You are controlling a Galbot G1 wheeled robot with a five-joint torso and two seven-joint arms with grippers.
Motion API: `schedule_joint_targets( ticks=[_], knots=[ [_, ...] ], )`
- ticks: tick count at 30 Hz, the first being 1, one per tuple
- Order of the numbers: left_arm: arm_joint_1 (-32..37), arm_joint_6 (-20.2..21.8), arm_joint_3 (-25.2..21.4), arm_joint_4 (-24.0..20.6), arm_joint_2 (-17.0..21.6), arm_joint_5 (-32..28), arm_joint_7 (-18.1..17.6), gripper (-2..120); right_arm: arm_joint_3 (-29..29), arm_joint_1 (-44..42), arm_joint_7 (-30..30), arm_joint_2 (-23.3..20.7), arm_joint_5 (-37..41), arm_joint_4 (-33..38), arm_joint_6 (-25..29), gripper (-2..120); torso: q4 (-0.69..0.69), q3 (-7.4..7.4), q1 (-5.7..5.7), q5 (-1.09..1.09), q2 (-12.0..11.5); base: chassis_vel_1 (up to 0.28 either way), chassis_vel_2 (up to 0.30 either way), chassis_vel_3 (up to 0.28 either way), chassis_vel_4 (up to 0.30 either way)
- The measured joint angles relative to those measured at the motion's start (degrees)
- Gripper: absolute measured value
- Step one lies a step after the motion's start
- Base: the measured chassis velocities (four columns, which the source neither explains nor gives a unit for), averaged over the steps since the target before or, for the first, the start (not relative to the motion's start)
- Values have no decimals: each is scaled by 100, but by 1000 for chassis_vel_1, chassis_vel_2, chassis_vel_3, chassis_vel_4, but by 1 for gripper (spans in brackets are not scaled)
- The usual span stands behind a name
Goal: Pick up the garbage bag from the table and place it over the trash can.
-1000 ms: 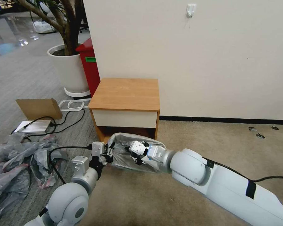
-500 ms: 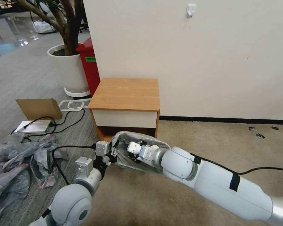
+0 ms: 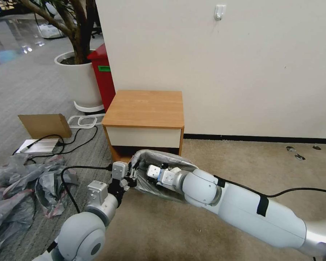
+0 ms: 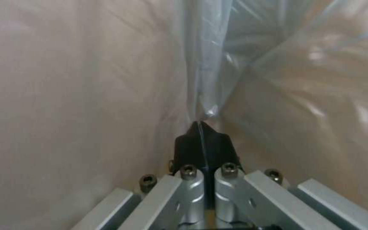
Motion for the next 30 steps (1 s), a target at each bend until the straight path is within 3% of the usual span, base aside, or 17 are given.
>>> schedule_joint_targets(
  ticks=[12, 22, 30],
  knots=[
    [-2, -147, 51, -41, 11, 596, 207, 9, -90, 86, 191, 103, 73, -311, 1, 0, 0, 0, 0, 0, 0, 0, 0, 0, 0],
    [-6, -197, 209, -94, -28, 783, 261, 9, -135, 62, 680, 257, 525, -550, -2, 0, 0, 0, 0, 0, 1, 0, 0, 0, 0],
    [16, -198, 272, -177, -57, 813, 269, 9, -129, 46, 740, 300, 576, -738, -3, 0, 0, 0, 0, 0, 0, 0, 0, 0, 0]
  ],
)
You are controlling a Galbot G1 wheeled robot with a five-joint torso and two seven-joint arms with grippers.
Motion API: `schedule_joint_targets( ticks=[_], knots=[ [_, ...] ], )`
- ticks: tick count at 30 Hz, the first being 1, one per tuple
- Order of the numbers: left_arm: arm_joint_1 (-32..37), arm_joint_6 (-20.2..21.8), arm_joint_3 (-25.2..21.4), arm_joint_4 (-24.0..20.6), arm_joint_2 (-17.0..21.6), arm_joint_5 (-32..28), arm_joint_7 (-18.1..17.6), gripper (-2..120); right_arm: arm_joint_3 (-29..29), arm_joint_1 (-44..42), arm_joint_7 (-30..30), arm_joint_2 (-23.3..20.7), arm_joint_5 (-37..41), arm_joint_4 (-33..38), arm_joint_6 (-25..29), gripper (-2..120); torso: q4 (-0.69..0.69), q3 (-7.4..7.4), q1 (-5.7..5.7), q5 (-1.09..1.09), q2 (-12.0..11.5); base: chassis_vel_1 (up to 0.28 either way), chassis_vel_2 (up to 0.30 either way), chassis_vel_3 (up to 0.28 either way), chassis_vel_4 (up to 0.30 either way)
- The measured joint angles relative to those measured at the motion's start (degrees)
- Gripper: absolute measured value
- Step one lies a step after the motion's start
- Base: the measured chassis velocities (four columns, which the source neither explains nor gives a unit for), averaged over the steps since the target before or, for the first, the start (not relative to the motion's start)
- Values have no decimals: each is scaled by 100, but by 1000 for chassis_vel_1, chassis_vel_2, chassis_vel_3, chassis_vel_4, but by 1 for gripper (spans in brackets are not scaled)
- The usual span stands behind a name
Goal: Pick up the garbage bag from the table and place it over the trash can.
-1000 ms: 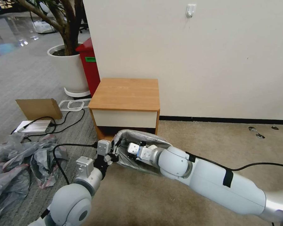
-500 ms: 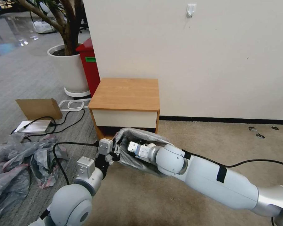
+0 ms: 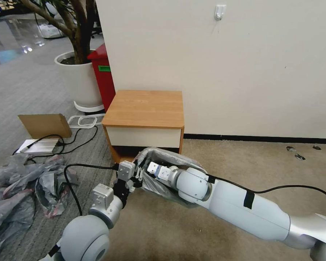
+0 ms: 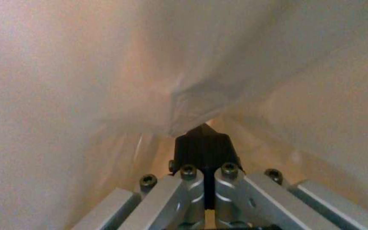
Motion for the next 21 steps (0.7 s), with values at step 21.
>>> schedule_joint_targets(
  ticks=[21],
  knots=[
    [78, -49, 15, 235, -193, 85, 0, 8, -4, -32, 95, -151, 405, 235, 1, 0, 0, 0, 0, 0, 0, 0, 0, 0, 0]
  ],
)
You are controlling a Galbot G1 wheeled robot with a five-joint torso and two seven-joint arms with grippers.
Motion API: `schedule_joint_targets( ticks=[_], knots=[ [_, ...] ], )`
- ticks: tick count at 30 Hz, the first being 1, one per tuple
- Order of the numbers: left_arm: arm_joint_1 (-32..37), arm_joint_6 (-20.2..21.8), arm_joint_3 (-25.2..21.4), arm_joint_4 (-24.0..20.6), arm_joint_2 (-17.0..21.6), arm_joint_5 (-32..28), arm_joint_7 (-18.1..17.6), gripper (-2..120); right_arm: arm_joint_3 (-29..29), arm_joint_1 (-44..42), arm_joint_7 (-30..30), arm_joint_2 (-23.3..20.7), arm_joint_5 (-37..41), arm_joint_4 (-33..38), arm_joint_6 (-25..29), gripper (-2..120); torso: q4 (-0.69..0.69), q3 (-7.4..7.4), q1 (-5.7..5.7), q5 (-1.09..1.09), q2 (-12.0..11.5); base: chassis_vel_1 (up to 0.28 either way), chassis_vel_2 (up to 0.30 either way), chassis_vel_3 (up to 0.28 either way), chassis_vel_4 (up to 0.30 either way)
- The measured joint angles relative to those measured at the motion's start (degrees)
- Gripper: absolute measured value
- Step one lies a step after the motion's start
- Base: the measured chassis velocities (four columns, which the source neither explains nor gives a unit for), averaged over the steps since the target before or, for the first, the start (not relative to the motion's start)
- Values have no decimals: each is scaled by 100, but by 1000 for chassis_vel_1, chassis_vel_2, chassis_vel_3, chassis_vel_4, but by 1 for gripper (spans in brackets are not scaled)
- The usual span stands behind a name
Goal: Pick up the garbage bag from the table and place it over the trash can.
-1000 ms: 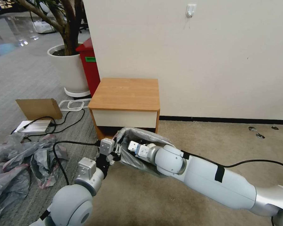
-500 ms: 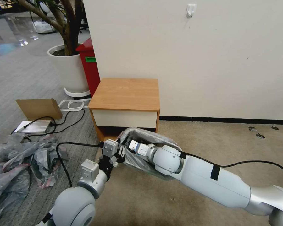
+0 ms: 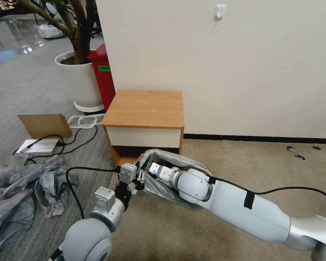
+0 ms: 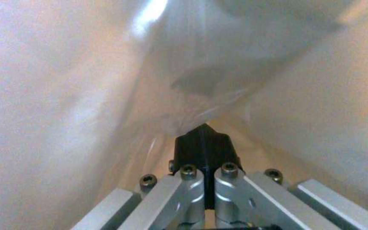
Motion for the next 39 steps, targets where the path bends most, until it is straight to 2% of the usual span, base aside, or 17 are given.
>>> schedule_joint_targets(
  ticks=[4, 7, 12, 16, 24, 26, 28, 30, 32, 34, 35, 36, 38, 39],
  knots=[
    [-34, -9, 7, 102, -18, -36, -12, 8, 8, 8, -30, -46, 62, 56, 5, 0, 0, 0, 0, 0, 0, 0, 0, 0, 0],
    [-74, -3, 9, 207, -81, -475, -187, 8, 9, 24, -71, -113, 128, 136, 9, 0, 0, 0, 0, 0, 0, 0, 0, 0, 0],
    [-79, 2, -12, 340, -161, -865, -335, 8, 35, 4, -96, -195, 205, 227, 13, 0, 0, 0, 0, 0, 0, 0, 0, 0, 0],
    [-124, 12, -21, 576, -360, -1435, -598, 8, 123, -61, -107, -356, 380, 442, 91, 0, 0, 0, 0, 0, 0, 0, 0, 0, 0],
    [-167, -54, 41, 945, -549, -2021, -875, 8, 426, -403, -107, -603, 583, 753, 210, 0, 0, 0, 0, 1, 0, 0, 0, 0, 0],
    [-186, -68, 31, 1025, -595, -2375, -1053, 8, 698, -715, -93, -771, 722, 976, 270, 0, 1, 0, 0, 1, 0, 0, 0, 0, 0],
    [-193, -69, 23, 1046, -611, -2479, -1107, 8, 818, -837, -85, -828, 770, 1056, 308, 0, 0, 0, 0, 1, 0, 0, 0, 0, 0],
    [-204, -71, -5, 1117, -655, -2760, -1251, 8, 1324, -1278, -9, -993, 918, 1347, 499, 0, 0, 0, 0, 1, 0, 0, 0, 0, 0],
    [-205, -72, -12, 1137, -667, -2852, -1291, 8, 1505, -1431, 29, -1023, 973, 1439, 597, 0, 0, 0, 0, 0, 0, 0, 0, 0, 0],
    [-184, -43, -28, 1153, -698, -3127, -1413, 8, 2202, -2018, 264, -1088, 1247, 1700, 1211, 0, 1, 0, 0, 0, 0, 0, 0, 0, 0],
    [-184, -43, -28, 1153, -698, -3127, -1413, 8, 2202, -2018, 264, -1088, 1247, 1700, 1211, 0, 1, 0, 0, 0, 0, 0, 0, 0, 0],
    [-158, 15, -34, 1155, -710, -3229, -1455, 8, 2583, -2391, 445, -1099, 1355, 1815, 1587, 0, 1, 0, 0, 1, 0, 0, 0, 0, 0],
    [-80, 78, 5, 1182, -731, -3272, -1472, 8, 3225, -3105, 882, -1075, 1400, 2008, 2190, 9, 0, 0, -1, 0, 0, 0, 0, 0, 0],
    [-80, 78, 5, 1182, -731, -3272, -1472, 8, 3225, -3105, 882, -1075, 1400, 2008, 2190, 9, 0, 0, -1, 0, 0, 0, 0, 0, 0]
  ],
)
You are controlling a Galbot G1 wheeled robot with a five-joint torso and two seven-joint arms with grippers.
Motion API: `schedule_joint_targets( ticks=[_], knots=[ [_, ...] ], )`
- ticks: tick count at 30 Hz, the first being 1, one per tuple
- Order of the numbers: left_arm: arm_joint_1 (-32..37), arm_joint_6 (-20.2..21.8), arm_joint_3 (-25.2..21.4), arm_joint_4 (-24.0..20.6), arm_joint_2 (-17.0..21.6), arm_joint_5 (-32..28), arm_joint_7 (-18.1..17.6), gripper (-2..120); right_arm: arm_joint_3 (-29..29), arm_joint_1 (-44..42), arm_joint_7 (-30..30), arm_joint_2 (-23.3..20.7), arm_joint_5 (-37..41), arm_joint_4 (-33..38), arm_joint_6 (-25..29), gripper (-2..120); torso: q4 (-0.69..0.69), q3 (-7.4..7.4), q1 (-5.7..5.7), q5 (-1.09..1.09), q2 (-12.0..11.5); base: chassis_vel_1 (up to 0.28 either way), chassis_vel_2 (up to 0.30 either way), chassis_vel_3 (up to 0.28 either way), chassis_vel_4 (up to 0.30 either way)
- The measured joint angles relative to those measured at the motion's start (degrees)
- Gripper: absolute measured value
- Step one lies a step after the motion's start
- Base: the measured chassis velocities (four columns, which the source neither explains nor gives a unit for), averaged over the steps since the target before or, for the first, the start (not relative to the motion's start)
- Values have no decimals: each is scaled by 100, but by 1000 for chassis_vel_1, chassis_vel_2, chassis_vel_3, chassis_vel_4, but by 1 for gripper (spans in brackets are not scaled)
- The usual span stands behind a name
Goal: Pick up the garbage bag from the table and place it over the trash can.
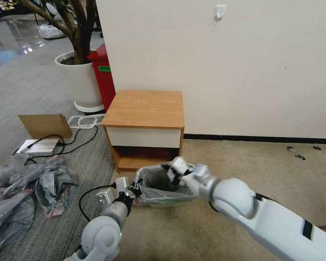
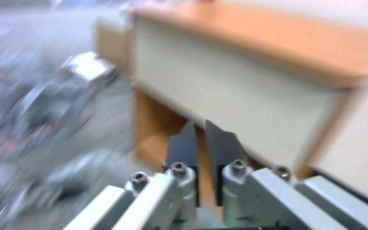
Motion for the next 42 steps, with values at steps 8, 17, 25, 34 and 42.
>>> schedule_joint_targets(
  ticks=[8, 17, 25, 34, 42],
  knots=[
    [298, 20, 304, -102, -80, 99, -114, 8, 1307, -1485, 458, 563, -724, 253, 745, 36, 0, 0, 0, 1, 0, 0, 0, 0, 0],
    [564, -31, 618, -171, -71, 676, -248, 8, 2476, -3244, 279, 1867, -1857, 390, 1344, 74, 0, 0, 0, 0, 0, 0, 0, 0, 0],
    [484, -13, 764, -75, -48, 908, -244, 17, 2872, -3494, 228, 2189, -1911, 282, 1504, 99, 1, 1, 0, -2, 0, 0, 0, 0, 0],
    [321, 1, 814, -112, -30, 893, -113, 49, 2865, -3661, 212, 2404, -2106, 195, 1616, 100, 0, 0, 0, -1, 0, 0, 0, 0, 0],
    [406, 6, 760, -309, 20, 884, -113, 78, 2840, -3679, 210, 2466, -2152, 185, 1637, 100, 0, 0, 0, -1, 0, 0, 0, 0, 0]
  ],
)
